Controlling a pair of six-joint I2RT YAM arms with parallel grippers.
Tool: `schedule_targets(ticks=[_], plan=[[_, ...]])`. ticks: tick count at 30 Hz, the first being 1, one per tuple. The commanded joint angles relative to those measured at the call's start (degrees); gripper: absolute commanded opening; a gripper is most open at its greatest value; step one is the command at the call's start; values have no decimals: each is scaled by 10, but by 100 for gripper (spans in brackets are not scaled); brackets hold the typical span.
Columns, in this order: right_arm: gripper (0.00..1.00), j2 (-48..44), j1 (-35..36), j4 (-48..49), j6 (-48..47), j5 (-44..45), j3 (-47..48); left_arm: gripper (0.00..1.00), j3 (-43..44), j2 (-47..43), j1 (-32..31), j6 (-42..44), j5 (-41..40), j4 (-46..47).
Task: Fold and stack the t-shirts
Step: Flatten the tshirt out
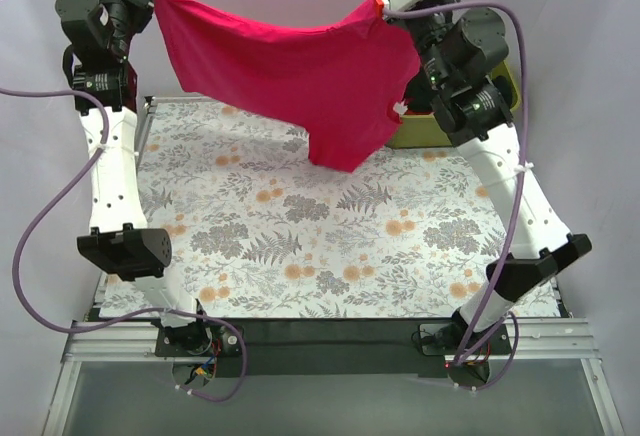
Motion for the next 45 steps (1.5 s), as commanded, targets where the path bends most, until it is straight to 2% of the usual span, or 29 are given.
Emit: schedule_targets(ticks=[1,3,5,6,9,10,11,13,14,17,20,23,29,34,39,45], plan=[[1,-66,-1,96,-55,-7,-37,0,-35,-78,1,0,40,83],[1,-104,-1,97,-57,-7,-82,0,-133,-133,0,5,50,123],[1,-148,-1,97,-61,-16,-170,0,-208,-194,0,6,54,137],[1,-164,-1,97,-61,-27,-207,0,-297,-214,0,3,50,140],[1,-226,0,91,-44,-48,-340,0,-434,-308,0,-4,39,152],[1,-242,0,76,-39,-56,-369,0,-517,-329,0,-8,31,152],[1,-272,0,66,-28,-66,-429,0,-563,-350,0,-11,7,148],[1,-298,0,19,12,-106,-478,0,-664,-407,0,-22,-23,142],[1,-320,0,3,28,-138,-517,0,-690,-423,0,-25,-56,127],[1,-359,3,-63,97,-190,-596,0,-786,-474,0,-26,-84,103],[1,-383,4,-130,176,-252,-638,0,-851,-509,0,13,-99,73],[1,-393,5,-192,231,-298,-674,0,-876,-535,0,54,-128,40],[1,-418,5,-259,348,-298,-741,0,-901,-539,0,82,-153,-12],[1,-420,5,-314,390,-308,-752,0,-921,-538,1,40,-162,-66],[1,-417,7,-344,388,-326,-726,0,-926,-548,0,-31,-240,-165],[1,-344,8,-404,403,-424,-679,0,-928,-579,0,-94,-330,-242]])
